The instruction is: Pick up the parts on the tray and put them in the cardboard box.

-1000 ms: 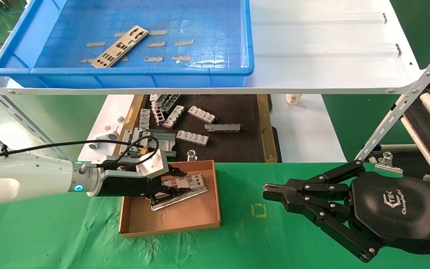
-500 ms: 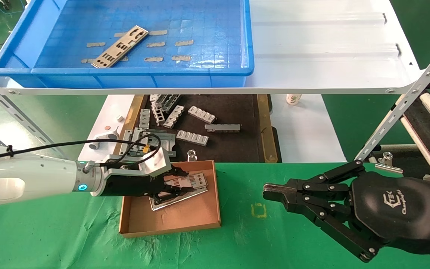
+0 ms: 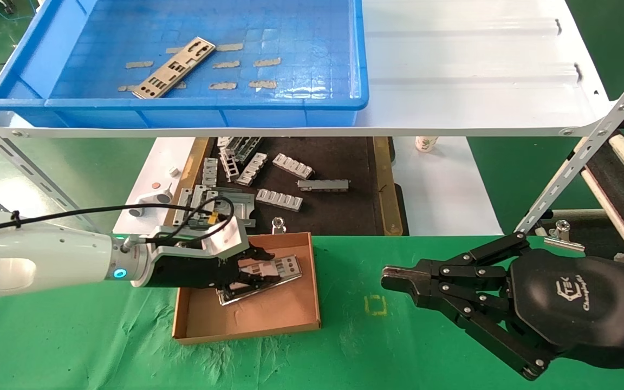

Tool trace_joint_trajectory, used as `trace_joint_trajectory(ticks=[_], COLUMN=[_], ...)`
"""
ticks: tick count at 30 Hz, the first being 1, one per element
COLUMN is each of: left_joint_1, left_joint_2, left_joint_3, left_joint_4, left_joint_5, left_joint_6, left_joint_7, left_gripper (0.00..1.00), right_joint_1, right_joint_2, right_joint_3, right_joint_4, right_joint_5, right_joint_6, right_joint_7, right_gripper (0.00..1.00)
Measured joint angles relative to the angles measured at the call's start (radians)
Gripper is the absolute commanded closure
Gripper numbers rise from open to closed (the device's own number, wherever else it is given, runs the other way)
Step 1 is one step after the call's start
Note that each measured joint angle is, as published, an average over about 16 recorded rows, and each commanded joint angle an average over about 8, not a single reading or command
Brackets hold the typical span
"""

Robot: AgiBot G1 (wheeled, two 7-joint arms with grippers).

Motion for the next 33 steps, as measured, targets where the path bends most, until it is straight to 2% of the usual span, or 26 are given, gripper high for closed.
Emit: trace_joint_trajectory(ticks=[3,9,12,26,33], left_joint_1=[0.003,0.007,0.007,0.006,0.000], left_joint_2=[0.001,0.000,-0.001,-0.010,-0.028], left_joint_3=[0.001,0.001,0.001,0.000,-0.013], left_joint_4=[-0.001,-0.007,-0.009,-0.023,-0.042], left_joint_5=[0.001,0.001,0.002,0.001,-0.024], left_joint_6=[-0.002,-0.005,-0.008,-0.010,0.028], left_joint_7=[-0.002,-0.004,-0.006,-0.015,-0.023], left_gripper=[0.63,0.17,0.01,0.00,0.00], right_joint_1=[0.000,0.000,0.000,0.000,0.000], right_joint_2=[0.000,0.000,0.000,0.000,0.000], right_joint_3=[0.000,0.000,0.000,0.000,0.000], right_joint_4=[0.000,0.000,0.000,0.000,0.000], right_joint_5=[0.000,0.000,0.000,0.000,0.000], right_joint_6=[0.000,0.000,0.000,0.000,0.000], right_joint_7=[0.000,0.000,0.000,0.000,0.000], right_gripper=[1.00,1.00,1.00,1.00,0.99])
